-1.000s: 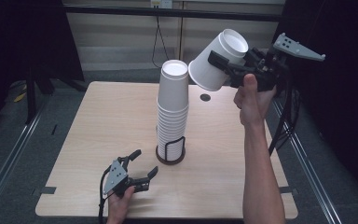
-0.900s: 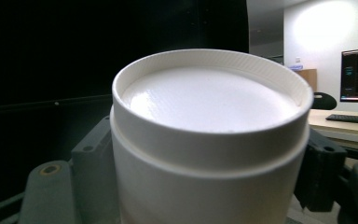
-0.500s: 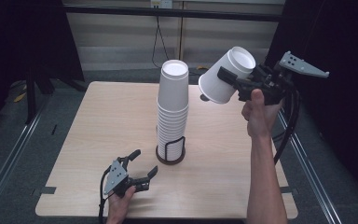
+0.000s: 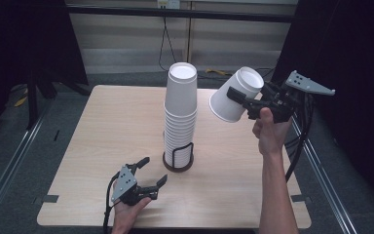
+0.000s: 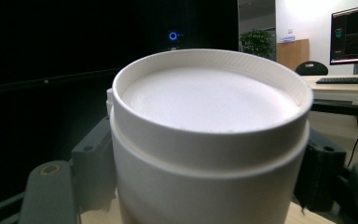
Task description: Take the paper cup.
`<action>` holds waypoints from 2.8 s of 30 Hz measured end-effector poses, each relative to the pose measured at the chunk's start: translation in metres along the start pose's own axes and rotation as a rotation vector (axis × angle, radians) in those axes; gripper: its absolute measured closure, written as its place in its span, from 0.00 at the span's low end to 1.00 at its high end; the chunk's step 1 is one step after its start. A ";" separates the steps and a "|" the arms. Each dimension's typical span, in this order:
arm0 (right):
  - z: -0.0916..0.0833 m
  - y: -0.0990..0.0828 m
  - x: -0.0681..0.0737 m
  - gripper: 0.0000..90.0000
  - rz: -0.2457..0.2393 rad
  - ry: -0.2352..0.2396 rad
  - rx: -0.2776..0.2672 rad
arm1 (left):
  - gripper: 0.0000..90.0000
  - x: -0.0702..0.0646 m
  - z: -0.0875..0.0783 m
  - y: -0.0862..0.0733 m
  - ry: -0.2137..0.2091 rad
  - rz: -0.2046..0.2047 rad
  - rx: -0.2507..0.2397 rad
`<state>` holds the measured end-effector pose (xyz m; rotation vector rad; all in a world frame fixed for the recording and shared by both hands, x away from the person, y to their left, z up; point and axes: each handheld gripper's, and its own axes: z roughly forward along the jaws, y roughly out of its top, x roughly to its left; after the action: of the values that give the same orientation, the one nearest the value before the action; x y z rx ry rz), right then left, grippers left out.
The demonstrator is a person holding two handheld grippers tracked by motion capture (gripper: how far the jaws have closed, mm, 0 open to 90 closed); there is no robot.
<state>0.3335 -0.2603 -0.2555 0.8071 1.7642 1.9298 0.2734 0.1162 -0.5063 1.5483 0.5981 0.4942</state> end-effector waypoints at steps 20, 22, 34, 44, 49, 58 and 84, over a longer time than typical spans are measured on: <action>-0.008 -0.052 0.009 0.25 0.017 0.026 0.093 | 0.18 -0.007 0.009 0.027 -0.114 0.017 0.037; -0.008 -0.056 0.010 0.25 0.020 0.028 0.101 | 0.18 -0.010 0.009 0.032 -0.108 0.018 0.045; -0.012 -0.089 0.018 0.25 0.050 0.052 0.122 | 0.18 -0.014 0.016 0.046 -0.158 0.041 0.060; -0.013 -0.117 0.024 0.26 0.072 0.086 0.143 | 0.19 -0.023 0.028 0.061 -0.226 0.062 0.058; -0.015 -0.125 0.027 0.26 0.065 0.094 0.160 | 0.18 -0.029 0.034 0.063 -0.264 0.073 0.061; -0.018 -0.146 0.035 0.26 0.079 0.126 0.184 | 0.18 -0.037 0.040 0.062 -0.316 0.082 0.062; 0.007 -0.173 0.052 0.26 0.116 0.234 0.218 | 0.10 -0.044 0.061 0.048 -0.394 0.055 0.123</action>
<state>0.2837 -0.2005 -0.4189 0.7972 2.1403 1.9978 0.2819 0.0403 -0.4600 1.7247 0.2855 0.1852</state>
